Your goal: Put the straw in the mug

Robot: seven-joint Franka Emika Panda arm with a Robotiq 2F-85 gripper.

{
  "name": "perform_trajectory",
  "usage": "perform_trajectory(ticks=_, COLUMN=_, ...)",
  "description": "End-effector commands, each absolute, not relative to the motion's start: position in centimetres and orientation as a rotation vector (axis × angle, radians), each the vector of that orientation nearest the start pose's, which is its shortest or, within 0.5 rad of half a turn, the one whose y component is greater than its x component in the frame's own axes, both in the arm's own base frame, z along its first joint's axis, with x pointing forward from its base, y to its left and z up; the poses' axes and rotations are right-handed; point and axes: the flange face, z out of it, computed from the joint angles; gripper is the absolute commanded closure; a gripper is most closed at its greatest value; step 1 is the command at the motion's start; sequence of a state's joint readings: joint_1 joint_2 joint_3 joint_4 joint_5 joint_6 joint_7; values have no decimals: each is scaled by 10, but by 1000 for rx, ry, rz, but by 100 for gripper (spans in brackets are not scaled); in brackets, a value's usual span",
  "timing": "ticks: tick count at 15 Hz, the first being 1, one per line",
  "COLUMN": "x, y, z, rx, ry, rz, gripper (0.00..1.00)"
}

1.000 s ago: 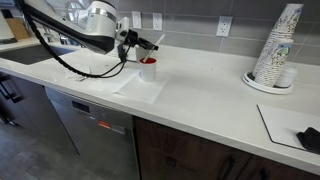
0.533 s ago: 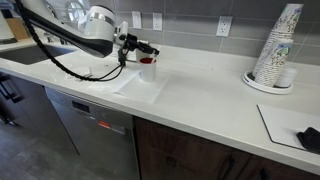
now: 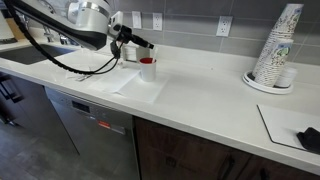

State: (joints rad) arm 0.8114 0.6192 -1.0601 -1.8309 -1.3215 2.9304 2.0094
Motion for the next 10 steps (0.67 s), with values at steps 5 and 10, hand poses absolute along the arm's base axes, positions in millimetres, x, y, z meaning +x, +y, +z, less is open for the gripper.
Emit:
perform_trajectory(ticks=5, x=577, y=-5, z=378, rx=-3082, ry=665, rz=-1399, gripper=0)
perform_trajectory(ticks=10, x=525, y=6, z=377, rx=-3176, ry=471, rz=-1130, gripper=0)
